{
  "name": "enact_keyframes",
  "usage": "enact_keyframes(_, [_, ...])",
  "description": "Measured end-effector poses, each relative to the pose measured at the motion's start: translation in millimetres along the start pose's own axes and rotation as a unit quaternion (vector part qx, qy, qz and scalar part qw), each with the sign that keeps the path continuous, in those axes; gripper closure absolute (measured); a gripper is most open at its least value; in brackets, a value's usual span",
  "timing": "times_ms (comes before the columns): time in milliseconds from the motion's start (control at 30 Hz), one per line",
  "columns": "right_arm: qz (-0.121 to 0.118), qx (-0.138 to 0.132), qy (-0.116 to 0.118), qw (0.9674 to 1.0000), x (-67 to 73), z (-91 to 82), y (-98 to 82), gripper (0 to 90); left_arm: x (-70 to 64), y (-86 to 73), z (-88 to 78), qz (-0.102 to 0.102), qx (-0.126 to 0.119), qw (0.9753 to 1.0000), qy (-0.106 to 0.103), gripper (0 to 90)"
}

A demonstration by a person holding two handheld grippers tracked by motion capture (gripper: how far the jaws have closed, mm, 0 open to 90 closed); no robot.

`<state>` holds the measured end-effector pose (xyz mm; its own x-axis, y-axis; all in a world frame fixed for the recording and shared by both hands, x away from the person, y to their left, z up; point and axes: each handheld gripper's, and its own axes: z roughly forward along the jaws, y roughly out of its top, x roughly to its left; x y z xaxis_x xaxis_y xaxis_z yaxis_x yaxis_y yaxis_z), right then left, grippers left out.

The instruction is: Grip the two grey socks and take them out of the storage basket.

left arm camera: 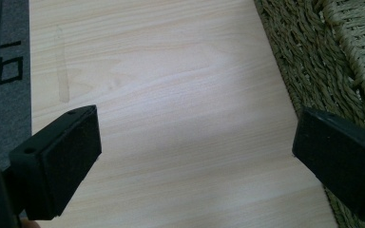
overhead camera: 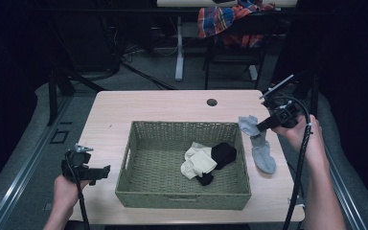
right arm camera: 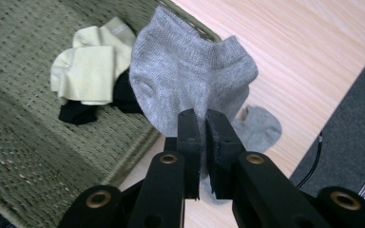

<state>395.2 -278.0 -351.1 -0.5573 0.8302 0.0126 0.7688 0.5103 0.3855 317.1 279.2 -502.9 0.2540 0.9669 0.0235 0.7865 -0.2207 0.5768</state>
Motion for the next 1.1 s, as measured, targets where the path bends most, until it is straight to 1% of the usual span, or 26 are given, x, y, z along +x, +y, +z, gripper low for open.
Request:
enact_keyframes(33, [0.000,0.000,0.000,1.0000,0.0,0.0,0.0,85.6,0.0,0.0,0.0,0.000,0.000,1.0000,0.000,2.4])
enact_keyframes(167, [0.017,0.000,-0.003,0.9999,-10.8,1.8,-5.8,85.6,-0.1,0.2,-0.6,0.003,0.000,1.0000,0.000,2.4])
enact_keyframes(200, [0.021,-0.001,0.002,0.9998,-14.8,3.3,-7.8,85.6,-0.2,0.2,-0.8,0.003,-0.001,1.0000,0.001,2.4])
enact_keyframes(233, [0.026,0.004,0.002,0.9997,-18.3,4.4,-9.3,85.6,-0.2,0.2,-1.1,0.002,-0.002,1.0000,0.001,2.4])
enact_keyframes(267, [0.030,0.004,-0.001,0.9995,-21.6,6.0,-10.8,85.6,-0.1,0.2,-1.3,0.003,-0.002,1.0000,0.001,2.4])
enact_keyframes(300, [0.036,0.004,0.002,0.9994,-24.7,7.6,-12.3,85.6,0.0,0.3,-1.6,0.003,-0.001,1.0000,0.001,2.4])
enact_keyframes(333, [0.040,0.008,-0.001,0.9992,-30.5,10.8,-15.0,85.6,0.0,0.3,-1.6,0.003,-0.001,1.0000,0.000,2.4])
enact_keyframes(367, [0.040,0.008,-0.001,0.9992,-30.5,10.8,-15.0,85.6,0.1,0.4,-1.6,0.003,-0.001,1.0000,0.000,2.4])
enact_keyframes(400, [0.045,0.013,-0.005,0.9989,-34.6,14.1,-17.0,85.5,-0.1,0.6,-1.7,0.003,-0.001,1.0000,0.001,2.4])
enact_keyframes(433, [0.045,0.013,-0.005,0.9989,-34.6,14.1,-17.0,85.5,-0.1,0.6,-1.7,0.003,-0.001,1.0000,0.001,2.4])
enact_keyframes(533, [0.058,0.011,-0.014,0.9982,-39.0,19.1,-20.0,85.5,-0.5,0.7,-2.4,0.003,-0.004,1.0000,0.001,2.4])
enact_keyframes(600, [0.060,0.019,-0.014,0.9979,-42.7,22.4,-21.7,85.5,-0.5,0.7,-2.6,0.005,-0.003,1.0000,0.001,2.4])
enact_keyframes(633, [0.065,0.023,-0.017,0.9974,-45.6,26.5,-23.6,85.5,-0.5,0.7,-2.7,0.005,-0.004,1.0000,0.001,2.4])
enact_keyframes(700, [0.066,0.027,-0.019,0.9972,-47.3,28.7,-24.4,85.5,-0.4,0.8,-2.7,0.005,-0.004,1.0000,0.001,2.4])
enact_keyframes(733, [0.069,0.028,-0.022,0.9970,-48.5,31.3,-25.4,85.5,-0.4,0.9,-2.7,0.005,-0.004,1.0000,0.001,2.4])
enact_keyframes(767, [0.068,0.035,-0.018,0.9969,-50.7,34.0,-26.1,85.5,-0.4,0.9,-2.8,0.006,-0.004,1.0000,0.001,2.4])
enact_keyframes(800, [0.072,0.041,-0.019,0.9964,-53.4,42.1,-28.2,85.4,-0.4,1.1,-2.8,0.007,-0.004,1.0000,0.001,2.4])
enact_keyframes(867, [0.077,0.050,-0.018,0.9956,-56.0,51.9,-29.9,85.4,-0.8,1.1,-2.9,0.007,-0.005,1.0000,0.001,2.4])
enact_keyframes(900, [0.077,0.050,-0.018,0.9956,-56.0,51.9,-29.9,85.4,-0.8,1.1,-2.9,0.007,-0.005,1.0000,0.001,2.4])
enact_keyframes(1000, [0.077,0.067,-0.017,0.9946,-60.6,65.6,-31.7,85.4,-0.9,1.1,-3.1,0.005,-0.006,1.0000,0.001,2.4])
enact_keyframes(1067, [0.085,0.070,-0.021,0.9937,-62.4,74.5,-33.4,85.4,-0.3,1.1,-3.0,0.006,-0.006,1.0000,0.001,2.4])
enact_keyframes(1100, [0.083,0.078,-0.017,0.9933,-63.9,78.2,-33.8,85.4,-0.3,1.0,-2.9,0.005,-0.006,1.0000,0.001,2.4])
